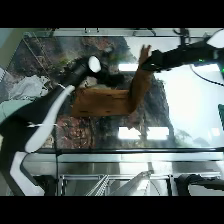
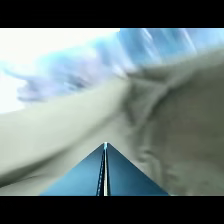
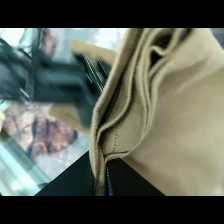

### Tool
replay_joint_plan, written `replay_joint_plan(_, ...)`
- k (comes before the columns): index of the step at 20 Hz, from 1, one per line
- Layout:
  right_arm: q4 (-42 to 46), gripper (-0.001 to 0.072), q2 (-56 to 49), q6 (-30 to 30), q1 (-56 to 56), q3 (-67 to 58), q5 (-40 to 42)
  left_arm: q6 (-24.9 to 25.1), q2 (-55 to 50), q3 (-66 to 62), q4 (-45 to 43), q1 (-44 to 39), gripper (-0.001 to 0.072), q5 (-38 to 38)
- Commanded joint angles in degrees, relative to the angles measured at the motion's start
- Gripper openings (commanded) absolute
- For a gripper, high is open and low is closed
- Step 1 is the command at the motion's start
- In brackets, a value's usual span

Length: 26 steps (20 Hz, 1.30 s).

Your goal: Fold the shirts.

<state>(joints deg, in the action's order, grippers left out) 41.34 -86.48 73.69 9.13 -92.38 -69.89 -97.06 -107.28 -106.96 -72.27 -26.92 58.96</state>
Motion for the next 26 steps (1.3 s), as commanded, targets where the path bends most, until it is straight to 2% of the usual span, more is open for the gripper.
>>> replay_joint_plan(1,-0.1,0.0018,-5.6,1.6,8.4,-4.2,4.4,0.0,8.5,-0.1,-6.3,6.9,0.0021,4.1)
replay_joint_plan(6,-0.8,0.0025,-19.5,2.2,20.8,-12.1,14.5,0.6,19.6,-0.1,-9.2,16.3,0.0021,7.3)
replay_joint_plan(7,-1.2,0.0163,-22.7,2.3,22.7,-14.8,15.7,0.6,21.5,-0.1,-9.2,17.9,0.0021,7.5)
replay_joint_plan(8,-1.5,0.0493,-25.9,2.2,24.4,-18.0,16.7,0.6,23.1,-0.1,-9.2,19.3,0.0021,7.6)
replay_joint_plan(9,-1.5,0.0720,-28.4,1.7,25.4,-20.8,17.0,0.6,24.4,-0.1,-9.2,20.5,0.0022,7.8)
replay_joint_plan(12,-1.5,0.0707,-29.7,1.1,25.2,-22.5,15.9,2.0,27.1,0.0,-9.2,23.2,0.0022,9.7)
replay_joint_plan(13,-1.5,0.0551,-29.3,0.1,24.5,-22.5,15.3,2.2,27.5,0.0,-9.2,23.6,0.0021,10.5)
replay_joint_plan(14,-1.2,0.0197,-28.8,0.5,23.7,-22.5,14.4,2.7,27.8,0.0,-9.2,23.6,0.0022,11.3)
replay_joint_plan(15,-0.8,0.0019,-28.1,1.7,22.8,-22.3,13.3,3.2,28.0,0.0,-9.2,23.6,0.0022,12.2)
replay_joint_plan(18,8.5,0.0020,-24.3,4.6,20.3,-19.4,9.8,3.6,28.0,0.0,-9.2,22.4,0.0022,13.4)
replay_joint_plan(21,20.2,0.0020,-16.5,9.8,17.2,-10.1,11.4,4.3,28.0,0.0,-9.2,20.0,0.0022,13.3)
replay_joint_plan(26,22.8,0.0019,0.9,10.4,7.1,14.4,19.2,5.6,28.0,3.4,-9.2,14.9,0.0022,10.9)
